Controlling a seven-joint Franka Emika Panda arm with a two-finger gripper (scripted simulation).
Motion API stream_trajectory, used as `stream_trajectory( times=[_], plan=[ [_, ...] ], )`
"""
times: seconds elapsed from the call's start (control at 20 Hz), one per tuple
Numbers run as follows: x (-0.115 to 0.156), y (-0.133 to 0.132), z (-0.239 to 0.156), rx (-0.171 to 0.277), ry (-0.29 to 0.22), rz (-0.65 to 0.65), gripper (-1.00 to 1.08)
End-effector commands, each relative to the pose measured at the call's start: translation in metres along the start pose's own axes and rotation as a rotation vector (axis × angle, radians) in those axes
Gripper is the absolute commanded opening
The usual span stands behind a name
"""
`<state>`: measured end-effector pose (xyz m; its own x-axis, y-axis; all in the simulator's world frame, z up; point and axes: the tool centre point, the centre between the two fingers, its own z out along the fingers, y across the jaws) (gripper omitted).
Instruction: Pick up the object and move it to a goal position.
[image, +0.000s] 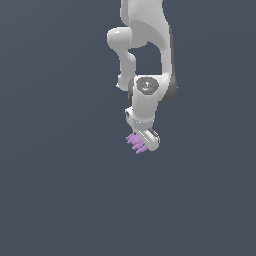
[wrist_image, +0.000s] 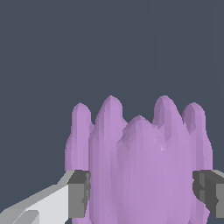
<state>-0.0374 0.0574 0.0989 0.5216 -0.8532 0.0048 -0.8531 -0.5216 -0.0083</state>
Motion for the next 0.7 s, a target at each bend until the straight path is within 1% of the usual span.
stream_trajectory(
  times=[0.0, 0.35, 0.65],
  plan=[
    [-0.008, -0.017, -0.017, -0.003, 0.0, 0.001, -1.0],
    [-0.023, -0.052, -0.048, -0.007, -0.003, 0.0, -1.0],
    [-0.028, -0.065, -0.059, -0.008, -0.004, 0.0, -1.0]
  ],
)
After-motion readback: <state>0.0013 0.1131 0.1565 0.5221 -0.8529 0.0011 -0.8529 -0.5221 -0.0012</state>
